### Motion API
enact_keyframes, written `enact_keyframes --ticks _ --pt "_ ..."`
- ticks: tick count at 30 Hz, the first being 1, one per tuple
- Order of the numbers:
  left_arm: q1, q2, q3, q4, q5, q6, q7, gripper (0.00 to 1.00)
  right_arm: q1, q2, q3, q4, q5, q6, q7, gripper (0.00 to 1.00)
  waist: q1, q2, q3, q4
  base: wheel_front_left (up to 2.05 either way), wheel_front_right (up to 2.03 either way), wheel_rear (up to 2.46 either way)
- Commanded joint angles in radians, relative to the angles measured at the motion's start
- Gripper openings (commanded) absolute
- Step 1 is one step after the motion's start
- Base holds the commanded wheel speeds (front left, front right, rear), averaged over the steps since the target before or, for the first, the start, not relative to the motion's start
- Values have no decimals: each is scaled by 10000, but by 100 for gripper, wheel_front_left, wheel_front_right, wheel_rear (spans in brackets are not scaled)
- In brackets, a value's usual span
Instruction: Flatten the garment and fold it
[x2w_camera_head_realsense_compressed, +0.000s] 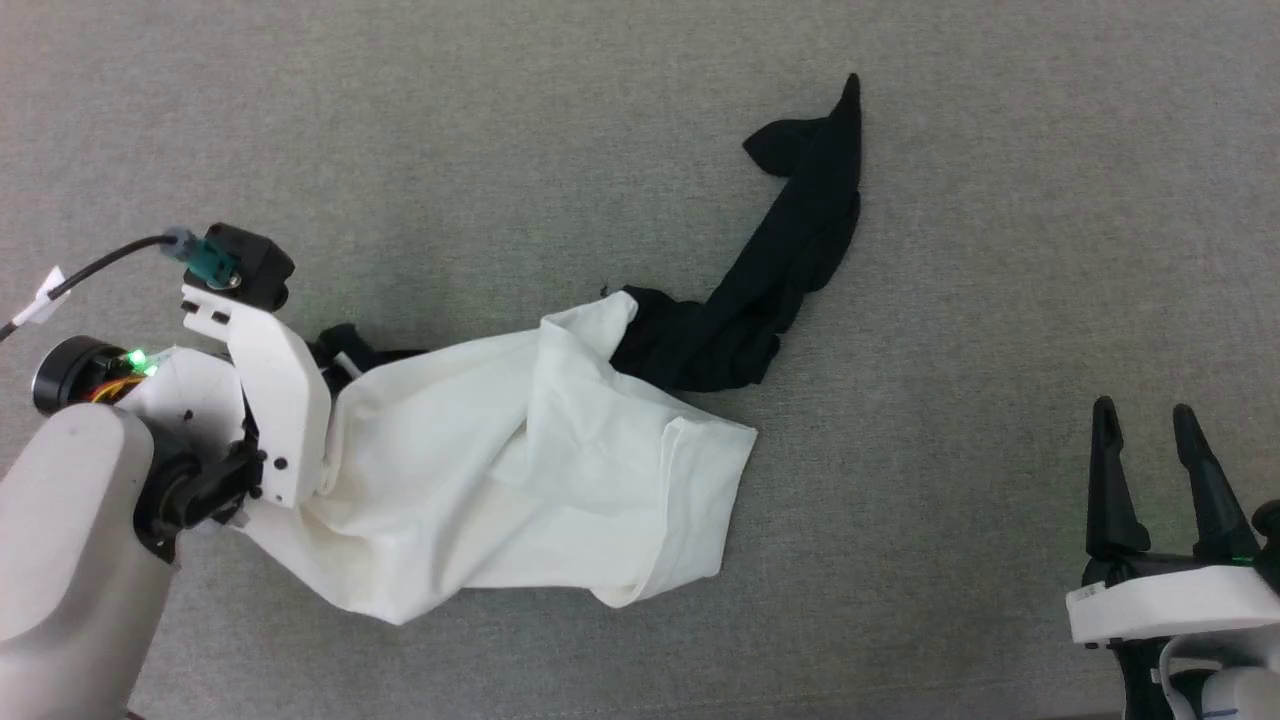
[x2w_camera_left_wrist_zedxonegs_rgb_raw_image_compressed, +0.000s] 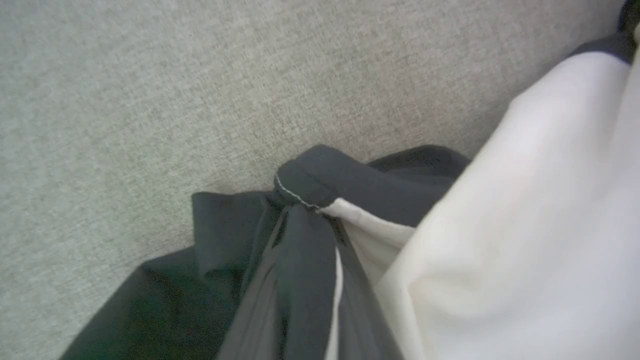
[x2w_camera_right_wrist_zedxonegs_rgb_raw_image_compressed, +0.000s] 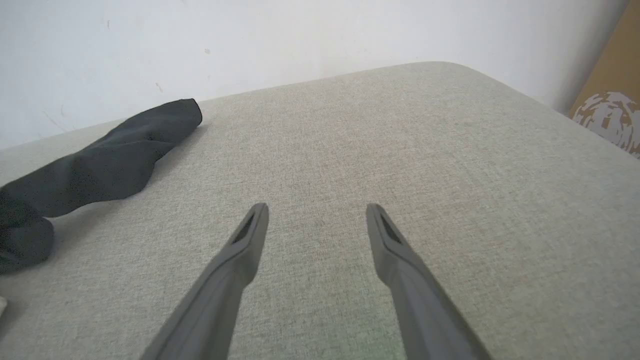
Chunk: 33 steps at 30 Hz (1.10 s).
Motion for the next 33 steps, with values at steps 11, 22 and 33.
enact_keyframes --ticks 11,22,33 --pt "-1334 -937 647 -774 -798 -27 -3679 0 -44 3 -121 176 -20 -6 -45 100 -1 0 -633 779 0 0 0" --pt "-912 -1466 2698 417 -403 2084 -6565 0 115 3 -79 291 73 -6 -45 100 -1 0 -872 985 0 0 0" --pt "875 -2366 3001 2290 -988 3492 -5928 100 95 3 -186 232 -98 -6 -46 100 -1 0 -730 1155 0 0 0"
